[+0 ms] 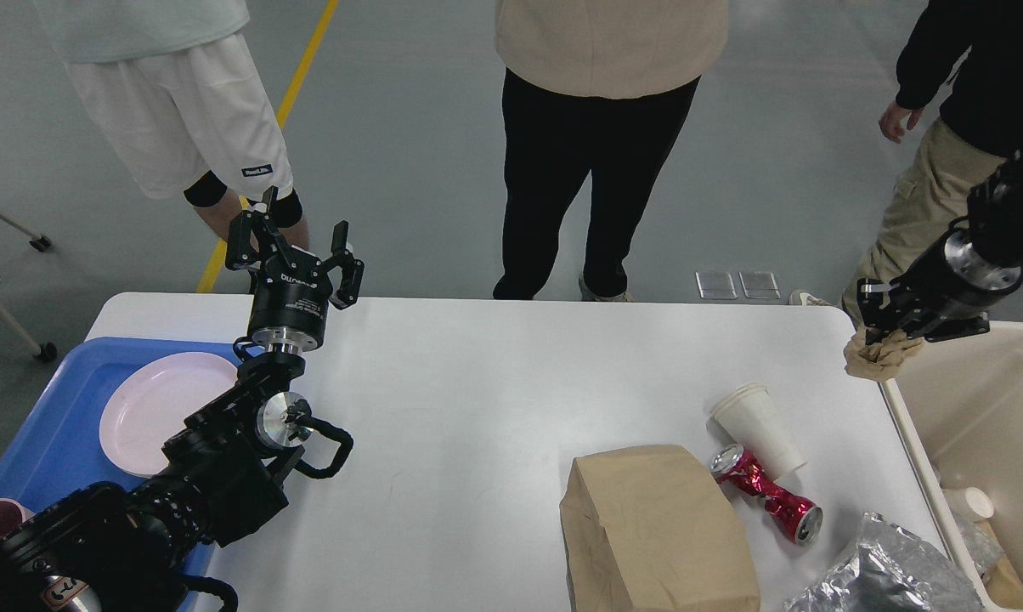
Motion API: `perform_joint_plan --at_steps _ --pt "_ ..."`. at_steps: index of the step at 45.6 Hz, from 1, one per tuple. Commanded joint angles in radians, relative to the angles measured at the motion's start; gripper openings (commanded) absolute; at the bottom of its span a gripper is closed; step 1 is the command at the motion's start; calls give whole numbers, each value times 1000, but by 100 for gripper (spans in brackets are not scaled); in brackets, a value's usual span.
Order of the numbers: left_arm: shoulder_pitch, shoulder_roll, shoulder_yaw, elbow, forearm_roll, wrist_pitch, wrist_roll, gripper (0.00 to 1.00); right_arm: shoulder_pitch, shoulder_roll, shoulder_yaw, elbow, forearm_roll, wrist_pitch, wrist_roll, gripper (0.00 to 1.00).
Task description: Tidy desktop
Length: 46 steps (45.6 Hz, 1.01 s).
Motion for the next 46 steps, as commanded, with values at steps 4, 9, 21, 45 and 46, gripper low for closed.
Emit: perform_joint_plan --at_steps 4,9,21,45,46 --pt "0 0 0 0 0 0 0 97 152 -69 -96 1 -9 9 4 0" --pt "0 0 0 0 0 0 0 97 170 -120 -131 -12 -45 9 4 0" --pt "0 0 0 0 0 0 0 97 74 -278 -131 -32 -145 9 4 0" --pt "0 0 0 0 0 0 0 97 -435 -388 175 -36 -127 -760 1 0" --pt "0 0 0 0 0 0 0 97 -460 -391 200 -37 -127 -792 1 0"
